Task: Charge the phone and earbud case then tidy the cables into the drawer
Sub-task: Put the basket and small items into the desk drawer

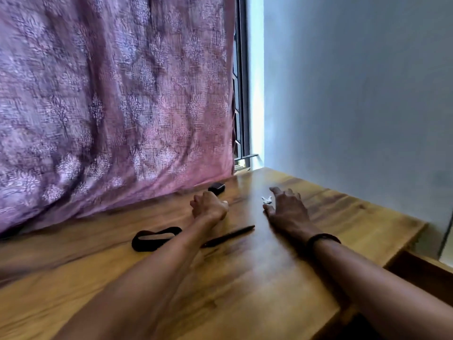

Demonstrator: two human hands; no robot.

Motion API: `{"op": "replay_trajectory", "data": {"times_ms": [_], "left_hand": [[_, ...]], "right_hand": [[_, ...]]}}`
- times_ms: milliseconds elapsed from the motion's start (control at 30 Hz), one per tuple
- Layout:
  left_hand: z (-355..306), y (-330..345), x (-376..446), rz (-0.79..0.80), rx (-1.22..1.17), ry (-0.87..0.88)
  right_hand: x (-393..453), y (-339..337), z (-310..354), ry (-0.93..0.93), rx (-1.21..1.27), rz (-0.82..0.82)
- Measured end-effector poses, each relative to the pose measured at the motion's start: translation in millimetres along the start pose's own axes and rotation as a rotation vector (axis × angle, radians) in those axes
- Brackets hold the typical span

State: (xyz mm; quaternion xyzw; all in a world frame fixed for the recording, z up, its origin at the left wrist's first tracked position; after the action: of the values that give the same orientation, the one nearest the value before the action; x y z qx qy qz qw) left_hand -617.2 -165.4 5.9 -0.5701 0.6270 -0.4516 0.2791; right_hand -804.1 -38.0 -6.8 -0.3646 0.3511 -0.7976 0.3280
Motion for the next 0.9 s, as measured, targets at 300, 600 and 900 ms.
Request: {"op": "replay_trajectory", "data": {"times_ms": [300,600,900], "left_hand": [[-7,32,79,-0.140,0.025,-0.135],[-11,41,91,-0.190,-0.044,-0.120],[-19,40,85,-0.178,-0.146,0.045]], "right_hand": [[58,25,-5,0.023,0.029,0.023],[59,25,-11,0.036,0.102,-0.067],[60,20,-13,-0.006,0.121,-0.043]]}}
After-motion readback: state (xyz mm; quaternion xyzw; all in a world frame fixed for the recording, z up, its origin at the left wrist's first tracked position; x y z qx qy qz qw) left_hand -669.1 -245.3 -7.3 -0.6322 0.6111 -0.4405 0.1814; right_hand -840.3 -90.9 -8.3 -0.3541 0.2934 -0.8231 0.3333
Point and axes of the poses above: each hand's wrist, its own x-axis towards the middle knuckle, its own y-axis out of the palm, z = x × y, the point moved 5 cm from there along x, towards the middle knuckle, and after that the axes turned 7 degrees about x, right-handed, at the moved point
